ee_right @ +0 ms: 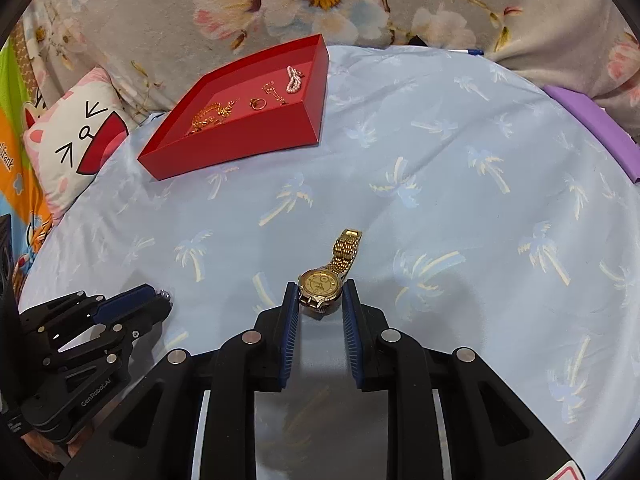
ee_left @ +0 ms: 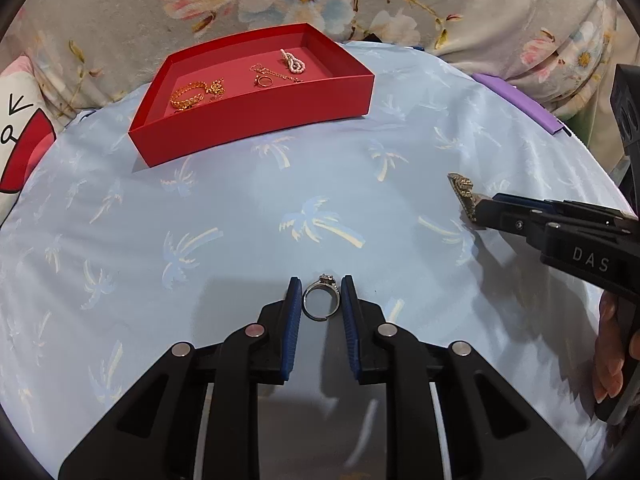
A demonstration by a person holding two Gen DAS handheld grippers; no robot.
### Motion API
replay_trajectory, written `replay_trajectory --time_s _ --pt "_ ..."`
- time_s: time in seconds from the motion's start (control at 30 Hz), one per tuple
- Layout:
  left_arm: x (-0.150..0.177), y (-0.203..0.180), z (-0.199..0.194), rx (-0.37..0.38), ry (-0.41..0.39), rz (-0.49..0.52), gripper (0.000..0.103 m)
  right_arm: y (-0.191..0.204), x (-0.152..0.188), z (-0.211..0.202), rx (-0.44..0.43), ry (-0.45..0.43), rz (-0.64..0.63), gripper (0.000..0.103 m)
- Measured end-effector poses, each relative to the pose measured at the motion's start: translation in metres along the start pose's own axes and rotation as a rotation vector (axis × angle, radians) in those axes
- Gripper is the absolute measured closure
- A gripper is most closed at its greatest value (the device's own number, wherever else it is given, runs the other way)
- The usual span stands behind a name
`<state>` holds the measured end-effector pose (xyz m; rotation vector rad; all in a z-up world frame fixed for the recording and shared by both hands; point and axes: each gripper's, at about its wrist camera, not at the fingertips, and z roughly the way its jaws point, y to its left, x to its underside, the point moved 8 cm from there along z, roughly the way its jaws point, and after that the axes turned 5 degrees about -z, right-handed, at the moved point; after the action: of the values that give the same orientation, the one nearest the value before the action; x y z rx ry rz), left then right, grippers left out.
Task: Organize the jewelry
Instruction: 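Grasp the silver ring with the left tool while the right tool holds the watch, then carry watch and ring into the red box and open both tools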
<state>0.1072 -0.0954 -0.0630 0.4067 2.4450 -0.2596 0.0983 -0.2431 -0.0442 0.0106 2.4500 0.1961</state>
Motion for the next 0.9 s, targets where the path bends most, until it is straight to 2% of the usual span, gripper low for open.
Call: replay_trajectory --time_s 0.3,0.4,0.5,0.7,0.9 --pt "-0.005 0.007 -0.019 0.042 -0.006 -0.033 0.084 0.009 -0.011 -0.022 -0.040 -0.047 -0.011 0.082" --pt "-0.014 0.015 -0.031 0.063 -0.013 -0.054 0.084 0.014 -0.020 -0.030 -0.062 -0.055 -0.012 0.082" --pt "-0.031 0.029 -0.044 0.050 -0.038 -0.058 0.084 0.020 -0.036 -0.035 -0.088 -0.057 -0.021 0.082" --pt "-0.083 0.061 -0.060 0.037 -0.072 -0.084 0.084 0.037 -0.098 -0.040 -0.104 -0.094 -0.065 0.082" --pt "-0.166 0.081 -0.060 0.027 -0.131 -0.089 0.084 0.052 -0.187 -0.019 -0.131 -0.126 -0.064 0.082"
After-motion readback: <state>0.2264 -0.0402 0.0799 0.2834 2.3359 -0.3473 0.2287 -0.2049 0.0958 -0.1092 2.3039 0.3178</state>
